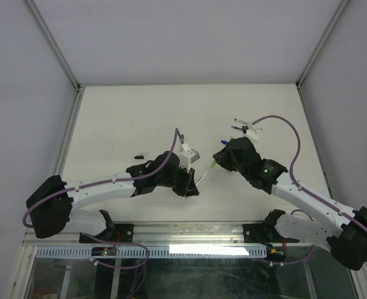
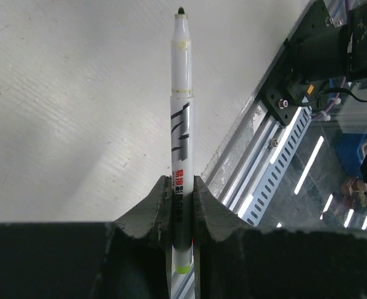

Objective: Insert the pens into the pen caps
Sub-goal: Insert the pen cap onto the pen.

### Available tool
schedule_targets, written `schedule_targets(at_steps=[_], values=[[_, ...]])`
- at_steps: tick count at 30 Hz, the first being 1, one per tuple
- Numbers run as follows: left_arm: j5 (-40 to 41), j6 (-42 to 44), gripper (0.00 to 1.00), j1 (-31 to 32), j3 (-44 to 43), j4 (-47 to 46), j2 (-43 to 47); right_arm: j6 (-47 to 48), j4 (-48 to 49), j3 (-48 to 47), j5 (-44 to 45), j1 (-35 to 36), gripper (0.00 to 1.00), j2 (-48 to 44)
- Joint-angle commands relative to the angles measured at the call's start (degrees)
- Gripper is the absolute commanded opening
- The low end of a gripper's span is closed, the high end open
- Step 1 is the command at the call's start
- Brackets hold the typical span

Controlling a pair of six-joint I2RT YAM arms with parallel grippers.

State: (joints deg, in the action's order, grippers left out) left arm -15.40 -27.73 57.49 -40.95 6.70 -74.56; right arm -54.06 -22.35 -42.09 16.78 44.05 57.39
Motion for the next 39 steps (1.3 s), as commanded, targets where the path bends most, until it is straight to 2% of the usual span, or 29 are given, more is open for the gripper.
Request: schedule_targets(at_steps=[1, 23, 39], values=[[-1.07, 2.08, 0.0, 1.56, -2.18, -4.91, -0.67, -4.78, -0.24, -2.91, 5.89, -0.28, 0.03, -2.32], [6.58, -1.89, 0.0, 2.62, -2.24, -6.46, -0.38, -6.46, -0.44, -2.69, 2.99, -0.28, 0.01, -3.76], [3.8, -1.26, 0.0, 2.79, -2.67, -6.73, -1.06, -7.4, 0.7, -2.15, 3.42, -0.28, 0.01, -3.68]])
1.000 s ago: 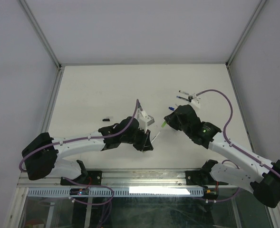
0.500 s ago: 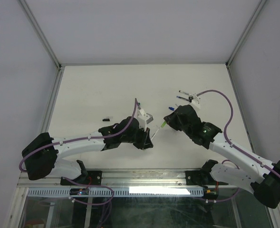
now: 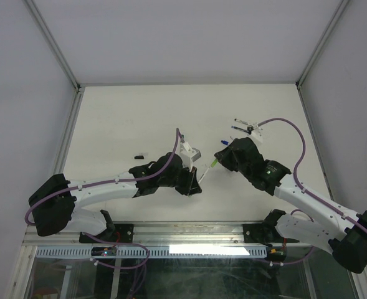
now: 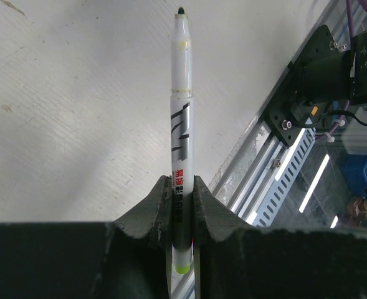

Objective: Insert the pens into the pen caps
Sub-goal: Insert the pen cap onto the pen.

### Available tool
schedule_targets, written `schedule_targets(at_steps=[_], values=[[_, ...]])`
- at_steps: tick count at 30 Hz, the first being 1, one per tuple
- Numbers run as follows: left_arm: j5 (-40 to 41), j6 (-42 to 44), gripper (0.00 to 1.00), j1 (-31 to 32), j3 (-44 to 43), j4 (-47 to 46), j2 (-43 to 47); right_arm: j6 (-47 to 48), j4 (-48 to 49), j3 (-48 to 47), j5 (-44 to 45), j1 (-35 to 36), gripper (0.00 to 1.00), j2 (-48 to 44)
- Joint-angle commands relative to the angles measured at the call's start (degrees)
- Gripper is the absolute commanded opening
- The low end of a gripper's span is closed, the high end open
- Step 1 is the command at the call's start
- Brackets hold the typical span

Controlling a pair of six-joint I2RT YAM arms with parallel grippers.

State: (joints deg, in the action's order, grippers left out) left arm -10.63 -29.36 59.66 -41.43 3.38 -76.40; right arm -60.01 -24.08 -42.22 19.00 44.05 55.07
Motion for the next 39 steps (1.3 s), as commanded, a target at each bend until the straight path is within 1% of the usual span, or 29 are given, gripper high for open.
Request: schedule_targets(at_steps=[1, 30, 35, 39], values=[[-1.03, 0.44, 0.0, 0.66, -2.19, -3.52, 0.77, -1.54, 2.51, -1.93, 1.19, -0.28, 0.01, -1.4], [-0.38, 0.23, 0.0, 0.81, -2.32, -3.79, 1.15, -0.55, 4.24, -0.82, -2.62, -0.28, 0.01, 0.3], [-0.26, 0.25, 0.0, 0.81, -2.34, -3.82, 1.23, -0.68, 3.8, -0.98, -1.49, -0.28, 0.01, -0.03], [-0.48, 0.25, 0.0, 0.81, -2.33, -3.79, 1.22, -2.31, 2.44, -1.42, 2.45, -0.28, 0.0, -0.84]])
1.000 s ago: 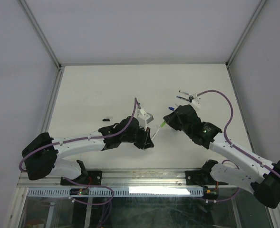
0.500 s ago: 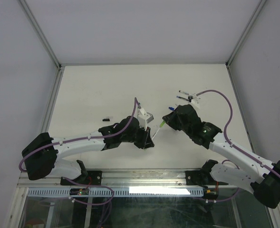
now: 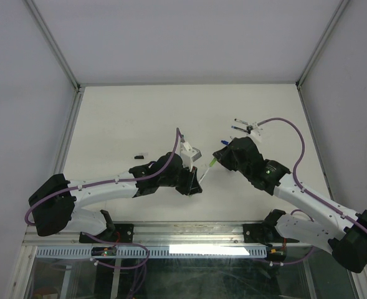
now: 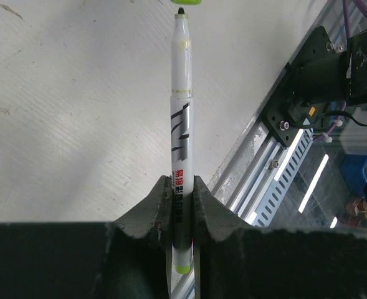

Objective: Insert the pens into the pen caps
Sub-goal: Insert the pen cap onto the pen.

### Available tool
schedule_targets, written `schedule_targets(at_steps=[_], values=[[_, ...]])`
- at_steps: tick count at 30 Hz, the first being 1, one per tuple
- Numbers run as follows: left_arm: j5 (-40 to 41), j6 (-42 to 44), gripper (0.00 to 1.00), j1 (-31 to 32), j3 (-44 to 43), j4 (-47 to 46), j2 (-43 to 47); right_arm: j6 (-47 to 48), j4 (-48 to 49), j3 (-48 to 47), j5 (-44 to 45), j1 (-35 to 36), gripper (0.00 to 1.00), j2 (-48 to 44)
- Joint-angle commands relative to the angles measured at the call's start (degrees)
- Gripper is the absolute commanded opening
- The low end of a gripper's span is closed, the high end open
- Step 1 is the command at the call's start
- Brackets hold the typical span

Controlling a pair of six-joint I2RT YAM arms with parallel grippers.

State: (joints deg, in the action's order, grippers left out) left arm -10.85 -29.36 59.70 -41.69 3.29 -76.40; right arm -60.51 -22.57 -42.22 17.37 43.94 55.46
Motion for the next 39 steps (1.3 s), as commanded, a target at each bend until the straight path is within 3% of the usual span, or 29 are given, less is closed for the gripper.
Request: schedule_targets(at_steps=[1, 7, 39], values=[[-0.3, 0.27, 0.0, 0.77, -2.11, -3.73, 1.2, -2.34, 0.62, -1.5, 5.14, -0.17, 0.0, -1.45], [-0.4, 0.27, 0.0, 0.77, -2.27, -3.73, 1.22, -3.39, -0.64, -2.27, 8.06, -0.17, 0.0, -1.72], [0.1, 0.1, 0.0, 0.77, -2.57, -3.84, 0.78, -1.63, 1.87, 0.2, -1.71, -0.2, 0.0, -1.67]])
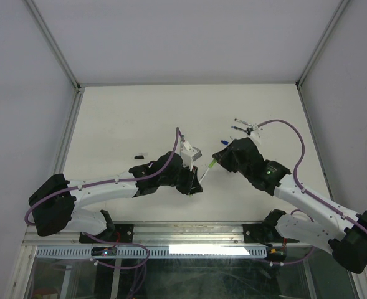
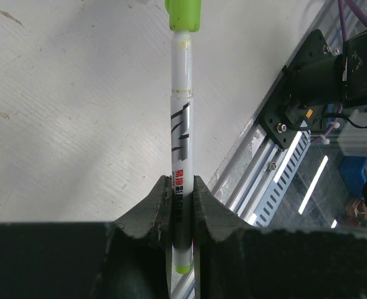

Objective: Insert the pens into the pen caps
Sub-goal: Insert the pen cap onto the pen.

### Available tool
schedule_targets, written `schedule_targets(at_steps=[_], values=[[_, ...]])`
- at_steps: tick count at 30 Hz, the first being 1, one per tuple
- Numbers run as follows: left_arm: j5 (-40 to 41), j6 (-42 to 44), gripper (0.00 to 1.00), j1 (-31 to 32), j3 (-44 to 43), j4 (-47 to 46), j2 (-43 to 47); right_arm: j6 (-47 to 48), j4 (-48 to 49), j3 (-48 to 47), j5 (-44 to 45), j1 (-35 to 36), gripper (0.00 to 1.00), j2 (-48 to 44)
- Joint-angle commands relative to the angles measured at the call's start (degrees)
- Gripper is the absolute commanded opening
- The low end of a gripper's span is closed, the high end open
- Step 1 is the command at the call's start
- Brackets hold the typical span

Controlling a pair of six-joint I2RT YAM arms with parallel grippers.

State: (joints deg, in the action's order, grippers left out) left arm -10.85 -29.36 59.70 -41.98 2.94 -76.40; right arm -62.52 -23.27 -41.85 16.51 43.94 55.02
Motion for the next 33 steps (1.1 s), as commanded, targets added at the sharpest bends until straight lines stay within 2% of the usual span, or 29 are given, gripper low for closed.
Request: schedule_targets(at_steps=[1, 22, 26, 33], values=[[0.06, 0.16, 0.0, 0.77, -2.32, -3.47, 0.78, 0.49, 2.67, -0.09, -1.12, -0.18, 0.0, -1.24], [5.32, -1.05, 0.0, 0.75, -4.57, -3.68, 0.04, 1.12, 7.23, 3.16, -12.13, 1.29, 0.01, -0.62], [6.36, -0.78, 0.0, 0.77, -4.91, -3.72, 0.77, 1.35, 6.68, 2.86, -11.7, 1.5, 0.14, -1.49], [5.76, -0.27, 0.0, 0.72, -3.58, -3.73, 3.8, 3.41, 2.3, -1.44, -4.69, 1.18, 0.48, -4.75]])
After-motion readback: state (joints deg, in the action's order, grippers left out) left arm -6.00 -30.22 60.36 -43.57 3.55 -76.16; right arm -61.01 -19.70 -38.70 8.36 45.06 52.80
